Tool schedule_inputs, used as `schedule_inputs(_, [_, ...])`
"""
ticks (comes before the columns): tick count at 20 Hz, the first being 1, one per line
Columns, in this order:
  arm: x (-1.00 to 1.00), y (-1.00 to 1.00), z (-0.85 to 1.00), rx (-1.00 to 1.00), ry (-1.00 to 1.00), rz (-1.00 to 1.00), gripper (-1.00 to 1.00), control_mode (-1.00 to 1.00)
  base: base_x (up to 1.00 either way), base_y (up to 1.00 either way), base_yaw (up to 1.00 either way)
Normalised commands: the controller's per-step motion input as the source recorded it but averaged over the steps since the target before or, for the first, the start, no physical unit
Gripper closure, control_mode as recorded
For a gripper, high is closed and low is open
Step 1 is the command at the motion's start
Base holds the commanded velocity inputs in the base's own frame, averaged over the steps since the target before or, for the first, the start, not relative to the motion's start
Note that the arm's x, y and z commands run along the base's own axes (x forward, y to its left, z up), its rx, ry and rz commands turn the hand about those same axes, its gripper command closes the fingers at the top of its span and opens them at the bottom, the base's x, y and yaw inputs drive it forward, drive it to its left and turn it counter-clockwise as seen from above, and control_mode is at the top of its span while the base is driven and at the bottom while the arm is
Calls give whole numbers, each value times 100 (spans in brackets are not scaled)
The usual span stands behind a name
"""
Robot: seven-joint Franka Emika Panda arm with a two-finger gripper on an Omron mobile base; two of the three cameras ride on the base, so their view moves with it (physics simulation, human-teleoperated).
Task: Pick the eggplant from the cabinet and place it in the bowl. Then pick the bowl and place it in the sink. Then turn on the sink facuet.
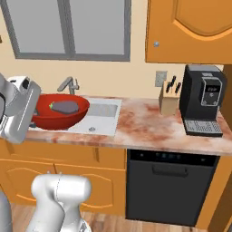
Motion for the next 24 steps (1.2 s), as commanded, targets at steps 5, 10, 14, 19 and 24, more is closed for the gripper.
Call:
schedule_inputs(5, [0, 0, 0, 0, 0, 0, 100, 100, 92, 2, 5])
schedule_inputs(10, [0, 0, 0, 0, 0, 0, 100, 100, 49, 0, 7])
schedule_inputs(14, [0, 0, 0, 0, 0, 0, 100, 100, 26, 26, 1])
schedule_inputs(19, [0, 0, 0, 0, 0, 0, 100, 100, 44, 33, 0])
schedule_inputs(24, [0, 0, 0, 0, 0, 0, 100, 100, 51, 30, 0])
